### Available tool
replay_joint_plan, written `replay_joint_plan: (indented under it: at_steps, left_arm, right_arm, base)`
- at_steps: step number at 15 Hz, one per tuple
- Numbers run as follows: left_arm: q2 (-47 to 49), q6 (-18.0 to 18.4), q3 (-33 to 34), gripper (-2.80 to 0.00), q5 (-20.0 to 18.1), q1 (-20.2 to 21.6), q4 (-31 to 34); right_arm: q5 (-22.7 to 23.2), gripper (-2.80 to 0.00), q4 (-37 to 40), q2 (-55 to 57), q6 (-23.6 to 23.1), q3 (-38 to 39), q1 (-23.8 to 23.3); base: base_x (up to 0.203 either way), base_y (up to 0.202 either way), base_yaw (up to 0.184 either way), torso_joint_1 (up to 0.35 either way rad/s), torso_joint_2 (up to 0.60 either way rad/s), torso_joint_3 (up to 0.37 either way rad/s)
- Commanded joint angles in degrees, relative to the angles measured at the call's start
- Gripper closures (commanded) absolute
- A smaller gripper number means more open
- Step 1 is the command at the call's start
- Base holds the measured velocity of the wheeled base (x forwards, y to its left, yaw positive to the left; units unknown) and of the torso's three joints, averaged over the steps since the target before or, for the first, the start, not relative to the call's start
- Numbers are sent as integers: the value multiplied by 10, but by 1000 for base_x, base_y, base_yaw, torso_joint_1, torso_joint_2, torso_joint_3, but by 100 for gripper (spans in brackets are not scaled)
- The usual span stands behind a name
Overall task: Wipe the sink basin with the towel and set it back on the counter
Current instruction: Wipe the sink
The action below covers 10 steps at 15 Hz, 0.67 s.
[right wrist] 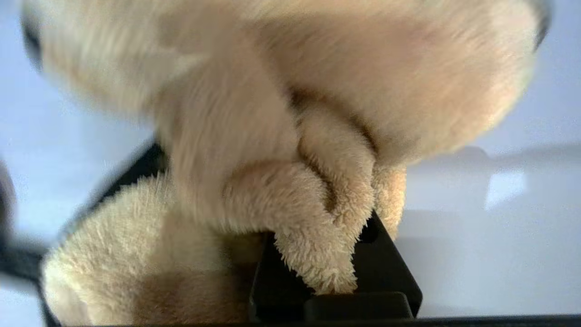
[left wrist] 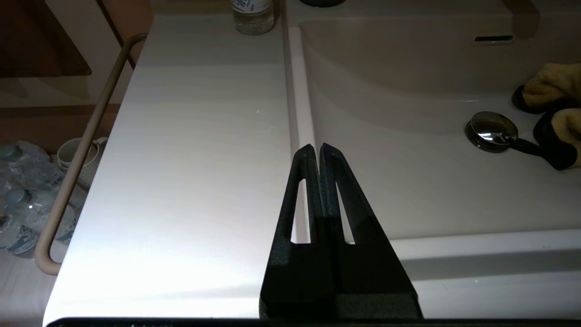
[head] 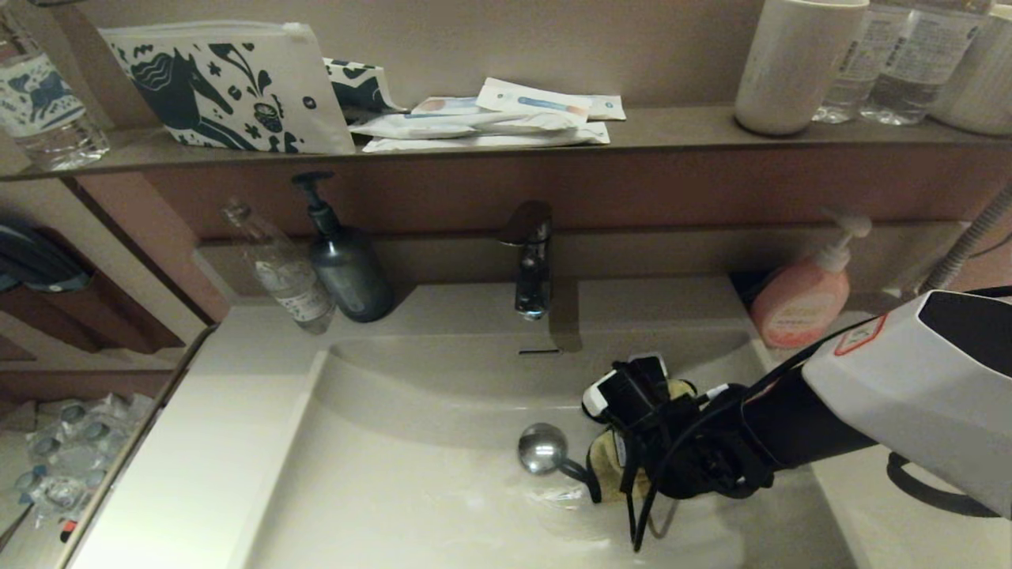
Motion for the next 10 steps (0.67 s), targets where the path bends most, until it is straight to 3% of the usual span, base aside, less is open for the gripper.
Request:
replay_joint_plan:
  at_steps: [1,6,10]
  left_arm:
    - [1,0,0,0,-1,0,0]
    - [1,0,0,0,0,0,0]
    - [1,0,0,0,0,0,0]
  right_arm:
    - [2,0,37,2,2,17,8]
    - [10,0,105,-49,7,52,40]
    - [12,0,141,-78,42,59,91]
  base:
    - [0,0,0,0,0,0]
    - [0,0,0,0,0,0]
    - [0,0,0,0,0,0]
